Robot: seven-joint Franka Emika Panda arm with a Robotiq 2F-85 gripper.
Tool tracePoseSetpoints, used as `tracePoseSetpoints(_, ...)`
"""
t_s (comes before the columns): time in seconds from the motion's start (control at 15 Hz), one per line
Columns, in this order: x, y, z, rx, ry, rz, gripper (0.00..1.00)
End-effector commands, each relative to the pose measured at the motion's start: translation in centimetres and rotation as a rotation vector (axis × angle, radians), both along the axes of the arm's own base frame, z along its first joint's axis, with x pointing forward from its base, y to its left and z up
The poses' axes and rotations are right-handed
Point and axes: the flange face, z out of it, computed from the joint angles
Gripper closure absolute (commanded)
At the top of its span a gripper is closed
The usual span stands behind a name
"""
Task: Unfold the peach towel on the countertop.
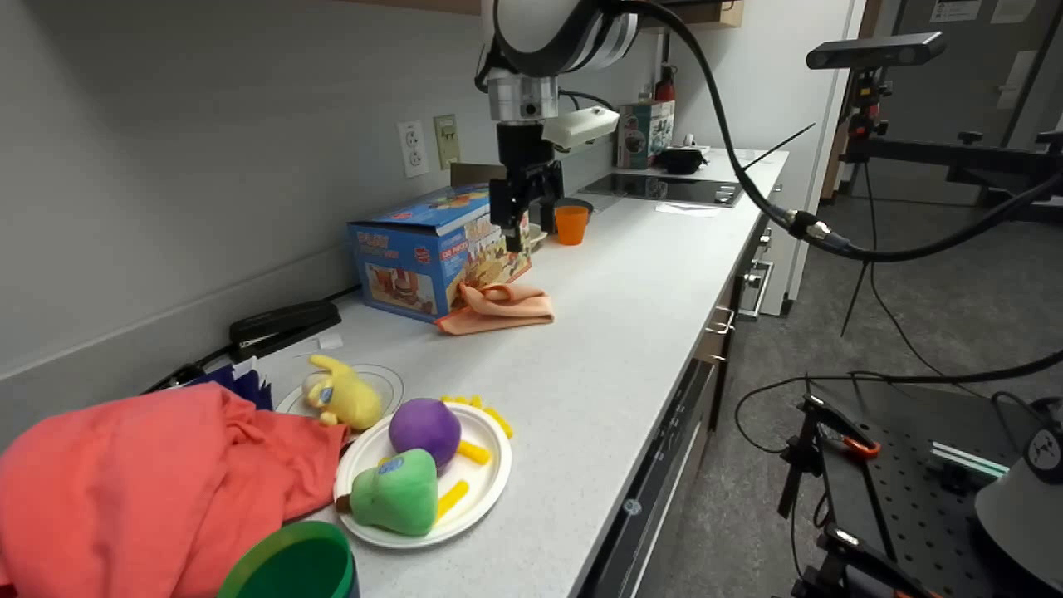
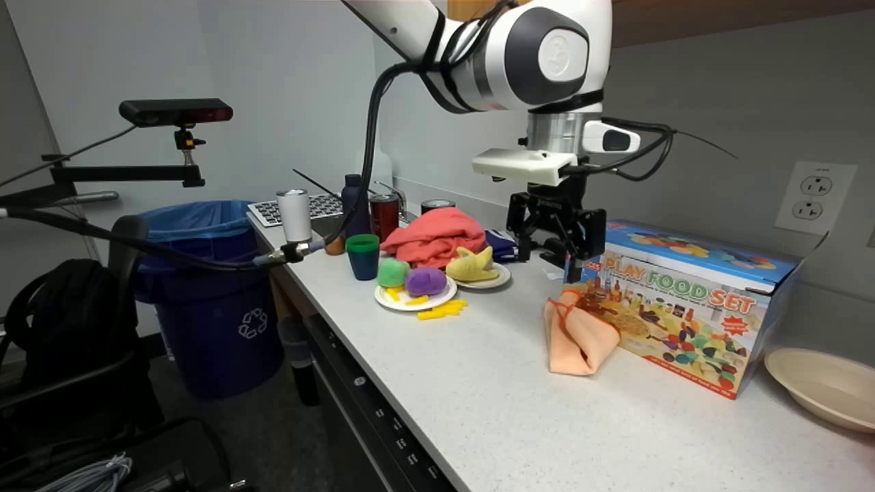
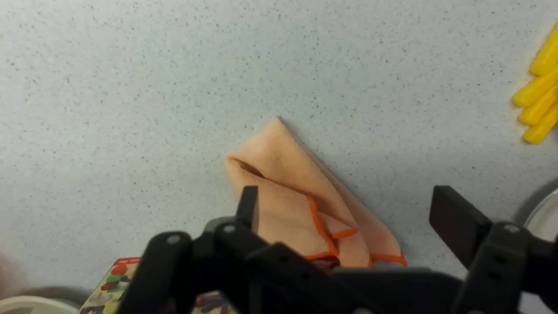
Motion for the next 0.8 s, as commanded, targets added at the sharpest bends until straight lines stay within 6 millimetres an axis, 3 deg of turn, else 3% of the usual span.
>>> tracePoseSetpoints(0.0, 1.2, -1.7, -1.8, 0.022, 0.023, 0.025, 0.00)
tracePoseSetpoints(0.4, 3.9, -1.3, -5.0, 0.026, 0.055, 0.081, 0.00)
tracePoseSetpoints(0.73, 6.4, -1.3, -6.0, 0.016, 0.017, 0.078, 0.00)
